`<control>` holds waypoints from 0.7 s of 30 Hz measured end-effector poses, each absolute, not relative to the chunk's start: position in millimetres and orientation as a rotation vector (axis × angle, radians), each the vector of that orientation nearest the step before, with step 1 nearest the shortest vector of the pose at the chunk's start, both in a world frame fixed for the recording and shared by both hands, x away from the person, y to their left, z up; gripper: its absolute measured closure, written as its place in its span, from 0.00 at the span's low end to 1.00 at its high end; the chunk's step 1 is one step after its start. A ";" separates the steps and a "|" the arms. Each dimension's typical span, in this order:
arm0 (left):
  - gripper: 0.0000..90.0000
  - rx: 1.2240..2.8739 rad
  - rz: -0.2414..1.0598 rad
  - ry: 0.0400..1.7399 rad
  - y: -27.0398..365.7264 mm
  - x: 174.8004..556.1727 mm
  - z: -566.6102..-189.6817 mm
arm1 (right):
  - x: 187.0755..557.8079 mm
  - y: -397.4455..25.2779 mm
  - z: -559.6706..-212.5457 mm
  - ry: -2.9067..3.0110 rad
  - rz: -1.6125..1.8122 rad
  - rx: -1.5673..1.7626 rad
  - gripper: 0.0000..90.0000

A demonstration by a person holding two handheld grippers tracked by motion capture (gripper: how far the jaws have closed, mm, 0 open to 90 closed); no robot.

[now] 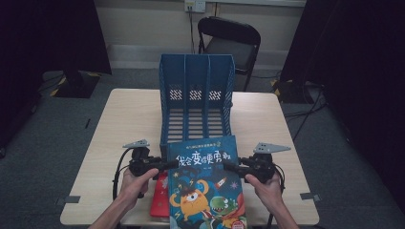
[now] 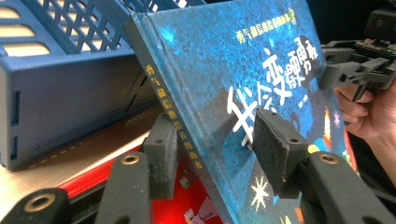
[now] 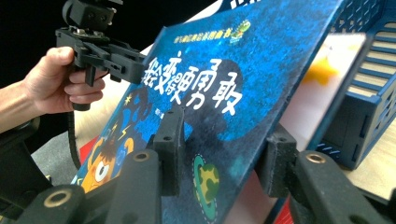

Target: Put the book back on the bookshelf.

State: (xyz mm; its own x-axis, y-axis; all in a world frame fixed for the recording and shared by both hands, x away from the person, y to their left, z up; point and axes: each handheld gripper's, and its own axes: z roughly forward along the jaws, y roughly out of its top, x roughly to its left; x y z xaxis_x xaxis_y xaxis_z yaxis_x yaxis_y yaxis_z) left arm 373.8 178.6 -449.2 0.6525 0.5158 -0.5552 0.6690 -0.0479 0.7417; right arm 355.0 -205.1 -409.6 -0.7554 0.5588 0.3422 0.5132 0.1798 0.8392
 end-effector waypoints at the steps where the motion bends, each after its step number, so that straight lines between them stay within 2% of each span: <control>1: 0.54 1.703 -0.166 0.978 177.8 374.8 -450.6 | 354.9 -204.6 -408.7 2.381 1.660 1.078 0.65; 6: 0.54 1.652 -0.239 0.970 180.6 376.0 -455.5 | 354.9 -204.1 -406.6 2.386 1.655 1.056 0.66; 8: 0.59 1.651 -0.232 0.941 180.6 373.7 -451.1 | 355.6 -206.4 -409.5 2.389 1.661 1.078 0.66; 11: 0.58 1.675 -0.213 0.939 177.8 373.0 -448.1 | 355.5 -208.1 -411.9 2.383 1.679 1.086 0.66; 21: 0.64 1.623 -0.242 0.905 178.3 377.4 -439.6 | 355.1 -211.6 -404.4 2.340 1.728 1.077 0.68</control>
